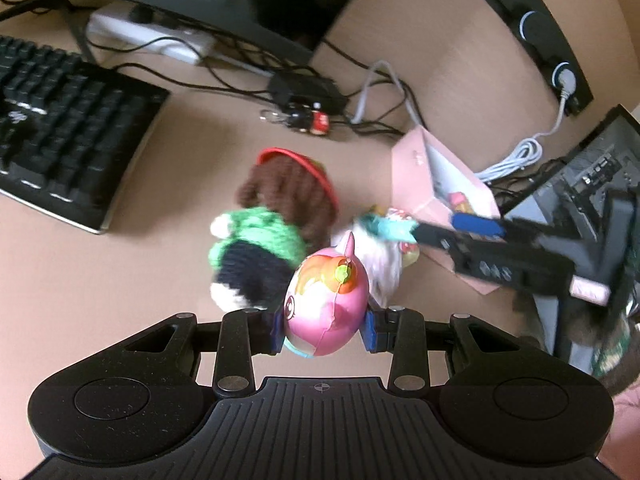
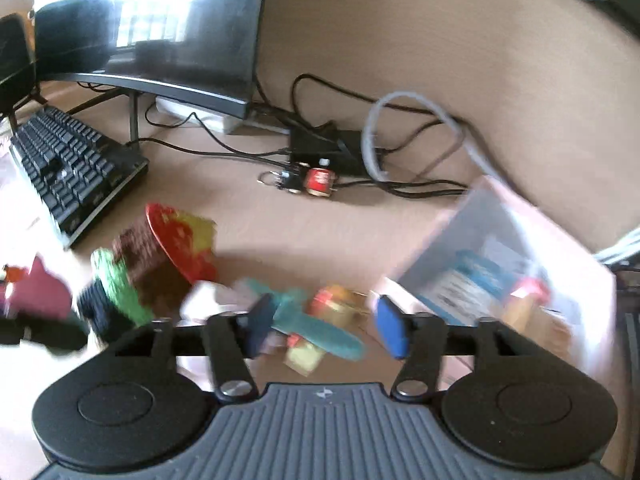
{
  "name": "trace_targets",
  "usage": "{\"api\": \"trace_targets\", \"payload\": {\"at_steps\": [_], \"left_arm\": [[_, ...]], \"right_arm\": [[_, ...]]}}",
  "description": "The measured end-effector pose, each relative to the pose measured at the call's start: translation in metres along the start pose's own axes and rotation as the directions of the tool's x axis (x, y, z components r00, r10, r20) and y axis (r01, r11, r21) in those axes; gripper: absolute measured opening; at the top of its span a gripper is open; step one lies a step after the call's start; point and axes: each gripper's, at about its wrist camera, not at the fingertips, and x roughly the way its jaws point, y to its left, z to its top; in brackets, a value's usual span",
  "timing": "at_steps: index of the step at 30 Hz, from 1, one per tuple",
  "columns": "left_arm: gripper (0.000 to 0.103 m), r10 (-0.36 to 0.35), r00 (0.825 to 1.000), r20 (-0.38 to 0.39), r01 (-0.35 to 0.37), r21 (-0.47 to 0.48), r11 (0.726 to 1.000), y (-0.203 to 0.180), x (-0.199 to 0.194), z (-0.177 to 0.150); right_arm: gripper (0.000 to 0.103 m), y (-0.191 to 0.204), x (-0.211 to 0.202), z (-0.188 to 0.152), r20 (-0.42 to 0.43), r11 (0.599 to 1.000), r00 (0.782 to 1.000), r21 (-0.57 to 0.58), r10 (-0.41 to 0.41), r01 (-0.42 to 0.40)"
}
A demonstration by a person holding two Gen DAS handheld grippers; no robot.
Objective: Organize objects
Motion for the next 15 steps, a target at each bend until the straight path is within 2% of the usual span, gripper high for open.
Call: {"api": "trace_targets", "payload": {"at_steps": [5, 7, 10, 13, 15], "left_arm": [[0.039, 0.017, 1.000, 0.012, -0.017, -0.009, 1.000, -0.029, 0.009, -0.007], [0.039, 0.036, 0.999, 0.012, -0.036, -0.009, 0.999, -0.043, 0.013, -0.010], [0.039, 0.072, 0.997, 0.004, -0.072, 0.005, 0.997, -0.061, 0.019, -0.017], [0.039, 0.103, 0.995, -0.011, -0.103, 0.007, 0.995, -0.075, 0.024, -0.025], [0.039, 0.125, 0.992, -0.015, -0.124, 0.014, 0.992, -0.083, 0.027, -0.029]], "right_arm": [[0.061, -0.056, -0.003, -0.025, -0.066, 0.998, 0.997, 0.049, -0.047, 0.050], [0.063, -0.076, -0.005, -0.034, -0.052, 0.998, 0.998, 0.060, -0.032, 0.035], [0.063, -0.089, -0.003, -0.043, -0.029, 0.996, 0.996, 0.017, -0.086, 0.086], [0.063, -0.102, -0.002, -0.049, -0.017, 0.992, 0.992, 0.023, -0.125, 0.125], [0.065, -0.110, -0.008, -0.053, 0.003, 0.993, 0.994, 0.050, -0.109, 0.108]]}}
